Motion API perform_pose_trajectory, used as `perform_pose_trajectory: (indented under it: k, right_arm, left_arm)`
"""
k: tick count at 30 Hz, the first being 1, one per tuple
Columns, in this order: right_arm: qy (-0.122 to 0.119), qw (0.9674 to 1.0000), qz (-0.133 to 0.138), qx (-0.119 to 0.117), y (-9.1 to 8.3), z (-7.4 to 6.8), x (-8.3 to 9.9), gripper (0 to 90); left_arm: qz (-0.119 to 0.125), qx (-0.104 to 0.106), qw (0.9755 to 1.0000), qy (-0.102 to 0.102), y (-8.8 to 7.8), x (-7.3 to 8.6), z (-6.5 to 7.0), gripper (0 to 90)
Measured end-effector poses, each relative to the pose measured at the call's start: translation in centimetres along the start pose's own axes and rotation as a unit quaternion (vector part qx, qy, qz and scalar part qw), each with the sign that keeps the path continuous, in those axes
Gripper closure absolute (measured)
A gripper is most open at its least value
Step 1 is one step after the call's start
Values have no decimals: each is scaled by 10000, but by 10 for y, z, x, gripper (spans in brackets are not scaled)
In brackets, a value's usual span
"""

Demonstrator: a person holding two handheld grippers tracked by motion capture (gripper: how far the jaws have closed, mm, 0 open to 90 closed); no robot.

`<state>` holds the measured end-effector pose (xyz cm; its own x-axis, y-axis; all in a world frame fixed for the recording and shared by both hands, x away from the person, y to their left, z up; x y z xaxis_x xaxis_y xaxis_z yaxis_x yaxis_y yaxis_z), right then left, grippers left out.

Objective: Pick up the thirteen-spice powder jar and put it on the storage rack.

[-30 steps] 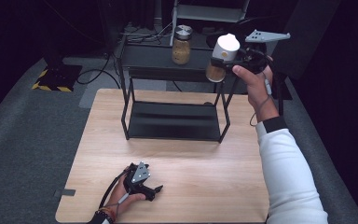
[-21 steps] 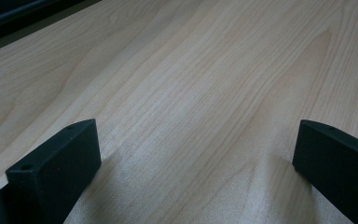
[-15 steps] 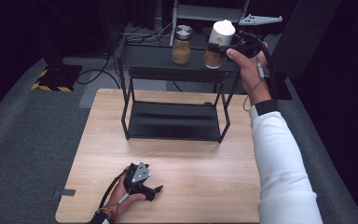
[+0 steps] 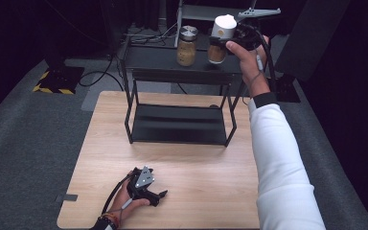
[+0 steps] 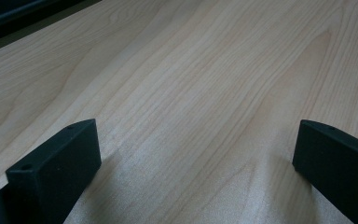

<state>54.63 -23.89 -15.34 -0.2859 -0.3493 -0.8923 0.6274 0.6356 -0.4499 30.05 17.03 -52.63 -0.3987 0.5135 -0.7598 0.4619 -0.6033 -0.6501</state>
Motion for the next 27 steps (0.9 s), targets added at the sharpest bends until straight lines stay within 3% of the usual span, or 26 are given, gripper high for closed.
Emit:
perform_pose_trajectory:
  k: [19, 27]
  right_arm:
    - [169, 9992, -309, 200, 14, 4, 2, 302]
    - [242, 9991, -292, 178, 18, 7, 6, 302]
  left_arm:
    - [-1, 0, 10000, 1, 0, 0, 0, 2]
    - [0, 3, 10000, 0, 0, 0, 0, 2]
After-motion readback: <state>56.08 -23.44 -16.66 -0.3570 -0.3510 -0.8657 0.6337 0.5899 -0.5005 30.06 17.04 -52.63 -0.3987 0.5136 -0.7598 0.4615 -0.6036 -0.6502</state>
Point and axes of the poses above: each handheld gripper's, and its own axes: y roughly forward along the jaws, x roughly out of its underside, z roughly to its right, the point moved 7 cm from there along y, roughly forward along the jaws, and after that the axes turned 7 degrees about -z, right-handed, at the moved point
